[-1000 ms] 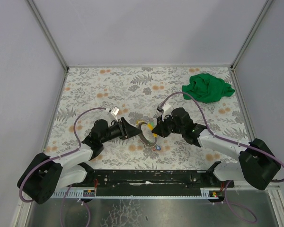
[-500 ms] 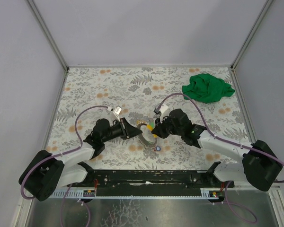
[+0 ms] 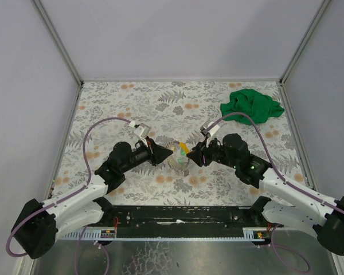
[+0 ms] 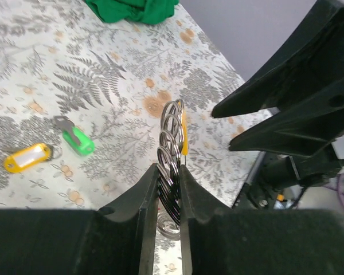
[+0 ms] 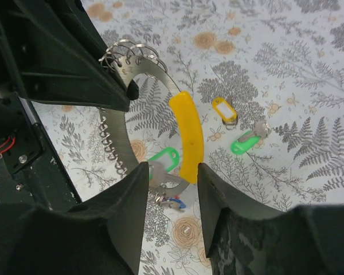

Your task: Put the keys on the keyring

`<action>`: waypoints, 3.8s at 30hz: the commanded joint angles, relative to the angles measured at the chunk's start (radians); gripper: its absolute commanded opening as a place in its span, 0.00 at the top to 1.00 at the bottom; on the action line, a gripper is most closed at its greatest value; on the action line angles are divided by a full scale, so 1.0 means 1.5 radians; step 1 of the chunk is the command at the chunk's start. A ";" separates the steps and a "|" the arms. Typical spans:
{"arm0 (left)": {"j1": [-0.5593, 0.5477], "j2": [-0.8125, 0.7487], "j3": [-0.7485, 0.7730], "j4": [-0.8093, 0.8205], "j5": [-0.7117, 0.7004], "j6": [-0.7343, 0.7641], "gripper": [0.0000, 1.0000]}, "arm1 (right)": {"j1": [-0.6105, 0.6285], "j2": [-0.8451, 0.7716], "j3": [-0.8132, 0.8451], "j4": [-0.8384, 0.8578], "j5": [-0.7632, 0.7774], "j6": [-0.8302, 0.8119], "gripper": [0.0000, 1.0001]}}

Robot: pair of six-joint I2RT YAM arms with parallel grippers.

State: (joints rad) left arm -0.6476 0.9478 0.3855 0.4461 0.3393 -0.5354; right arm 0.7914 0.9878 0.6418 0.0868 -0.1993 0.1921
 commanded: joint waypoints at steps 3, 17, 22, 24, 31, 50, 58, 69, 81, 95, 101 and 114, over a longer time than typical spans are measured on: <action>-0.064 -0.032 0.053 -0.045 -0.140 0.152 1.00 | 0.006 -0.066 -0.015 0.012 0.000 0.012 0.54; -0.152 -0.016 0.105 -0.054 -0.236 0.237 1.00 | 0.006 0.014 -0.077 0.131 -0.020 0.102 0.60; -0.158 -0.012 0.105 -0.044 -0.239 0.235 1.00 | 0.006 0.010 -0.098 0.173 -0.025 0.133 0.60; -0.159 -0.011 0.104 -0.039 -0.238 0.235 1.00 | 0.006 0.012 -0.102 0.188 -0.032 0.143 0.60; -0.163 -0.016 0.100 -0.028 -0.245 0.235 1.00 | 0.006 0.032 -0.104 0.211 -0.037 0.162 0.64; -0.166 -0.044 0.062 0.020 -0.277 0.213 1.00 | 0.007 0.043 -0.103 0.235 -0.071 0.162 1.00; -0.165 -0.059 0.037 0.042 -0.363 0.177 1.00 | 0.007 0.005 -0.110 0.235 -0.147 0.101 1.00; -0.165 -0.081 0.033 0.095 -0.323 0.241 1.00 | 0.009 -0.069 -0.133 0.120 -0.121 0.039 0.74; -0.164 -0.087 0.048 0.060 -0.379 0.151 1.00 | 0.012 -0.088 -0.147 0.246 -0.096 0.006 0.62; -0.165 -0.089 0.072 -0.005 -0.396 0.107 1.00 | 0.058 0.024 -0.202 0.489 -0.074 0.025 0.73; -0.166 -0.093 0.070 -0.008 -0.389 0.098 1.00 | 0.067 0.063 -0.221 0.566 -0.024 0.023 0.78; -0.165 -0.096 0.071 -0.010 -0.381 0.079 1.00 | 0.075 0.133 -0.221 0.640 -0.005 0.024 0.77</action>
State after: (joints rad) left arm -0.8902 0.8196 0.4488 0.3920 -0.2329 -0.3927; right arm 0.8906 1.1759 0.3088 0.9340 -0.2455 0.2325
